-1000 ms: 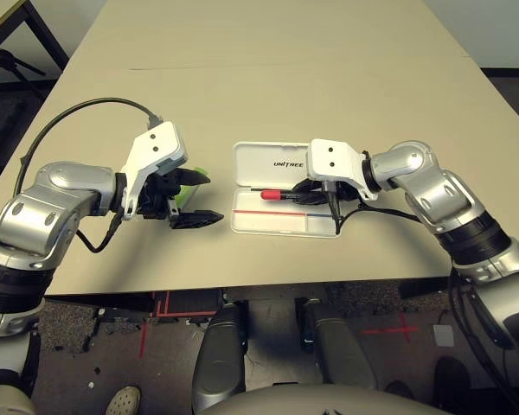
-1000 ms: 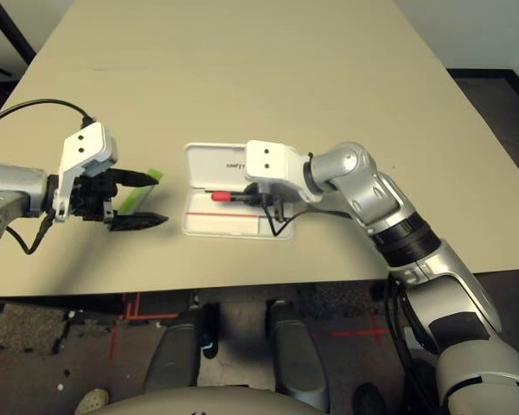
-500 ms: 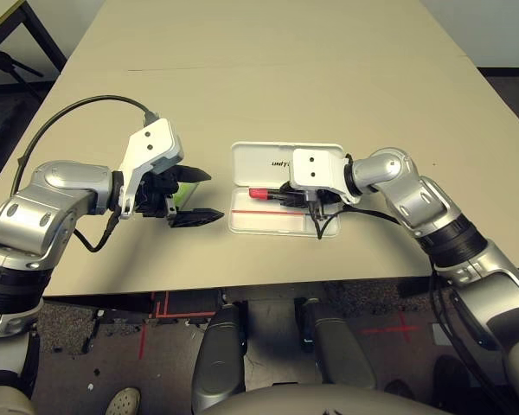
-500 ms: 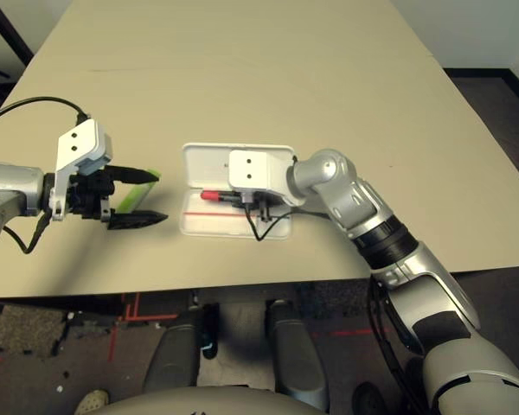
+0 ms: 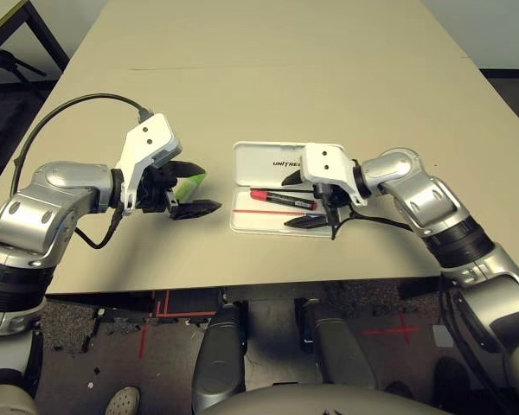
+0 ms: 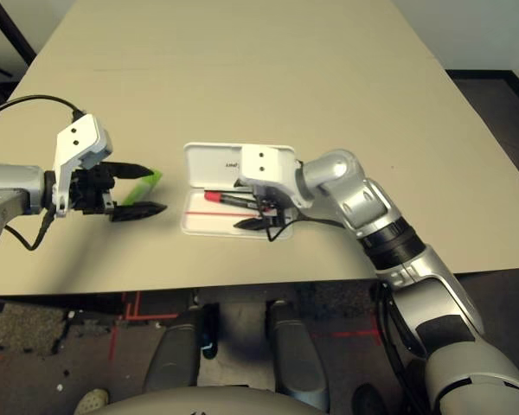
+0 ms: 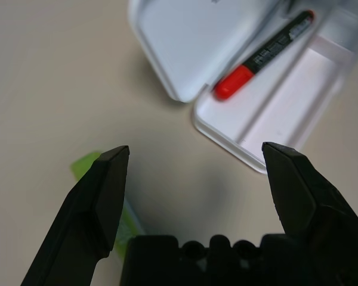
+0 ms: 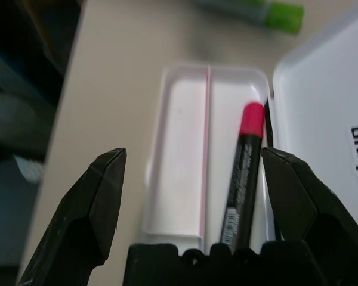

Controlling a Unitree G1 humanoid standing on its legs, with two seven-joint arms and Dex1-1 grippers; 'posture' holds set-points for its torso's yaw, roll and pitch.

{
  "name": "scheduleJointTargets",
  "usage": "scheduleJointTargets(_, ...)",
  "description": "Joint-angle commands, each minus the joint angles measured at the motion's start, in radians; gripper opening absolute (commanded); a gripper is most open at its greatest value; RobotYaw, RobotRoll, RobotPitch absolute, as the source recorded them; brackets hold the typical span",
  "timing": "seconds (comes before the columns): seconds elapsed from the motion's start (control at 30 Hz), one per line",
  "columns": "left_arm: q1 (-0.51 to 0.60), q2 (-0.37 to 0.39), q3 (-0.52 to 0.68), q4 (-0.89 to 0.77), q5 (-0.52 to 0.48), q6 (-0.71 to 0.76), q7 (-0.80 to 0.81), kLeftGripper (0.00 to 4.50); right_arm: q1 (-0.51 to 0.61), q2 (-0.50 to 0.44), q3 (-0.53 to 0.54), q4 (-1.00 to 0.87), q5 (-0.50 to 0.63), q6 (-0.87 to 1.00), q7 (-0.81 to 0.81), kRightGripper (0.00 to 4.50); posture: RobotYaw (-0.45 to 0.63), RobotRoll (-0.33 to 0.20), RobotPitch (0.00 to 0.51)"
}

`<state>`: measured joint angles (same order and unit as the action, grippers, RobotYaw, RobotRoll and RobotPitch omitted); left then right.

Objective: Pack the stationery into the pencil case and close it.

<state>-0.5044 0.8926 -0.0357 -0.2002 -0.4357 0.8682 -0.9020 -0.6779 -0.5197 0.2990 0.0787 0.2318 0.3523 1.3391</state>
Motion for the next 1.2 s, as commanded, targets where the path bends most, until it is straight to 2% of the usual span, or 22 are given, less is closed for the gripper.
scheduleJointTargets(0.03, -0.019, -0.020, 0.024, 0.037, 0.024, 0.054, 0.072, 4.50, 0.029, -0.023, -0.061, -0.020, 0.094, -0.022, 0.067, 4.48, 0.04, 0.000, 0.171)
scheduleJointTargets(0.2, -0.051, -0.038, 0.005, 0.085, 0.052, 0.128, 0.153, 4.50, 0.065, -0.079, -0.148, 0.007, 0.198, -0.042, 0.164, 4.48, 0.03, 0.000, 0.167)
scheduleJointTargets(0.33, -0.105, -0.052, -0.027, 0.166, 0.091, 0.242, 0.221, 4.50, 0.074, -0.141, -0.182, 0.061, 0.186, -0.087, 0.194, 4.48, 0.03, 0.000, 0.166)
scheduleJointTargets(0.5, -0.140, -0.058, -0.067, 0.204, 0.101, 0.300, 0.220, 4.50, 0.089, -0.168, -0.200, 0.083, 0.189, -0.117, 0.197, 4.48, 0.01, 0.000, 0.166)
scheduleJointTargets(0.97, -0.167, -0.067, -0.193, 0.274, 0.134, 0.295, 0.177, 4.50, 0.187, -0.184, -0.255, 0.020, 0.243, -0.127, 0.181, 4.48, -0.04, 0.000, 0.176)
scheduleJointTargets(1.07, -0.161, -0.069, -0.198, 0.303, 0.147, 0.278, 0.172, 3.91, 0.201, -0.189, -0.268, 0.028, 0.245, -0.142, 0.188, 4.50, -0.04, 0.000, 0.180)
scheduleJointTargets(1.2, -0.152, -0.069, -0.206, 0.329, 0.170, 0.257, 0.173, 2.37, 0.200, -0.188, -0.267, 0.031, 0.241, -0.143, 0.178, 4.50, -0.04, 0.000, 0.181)
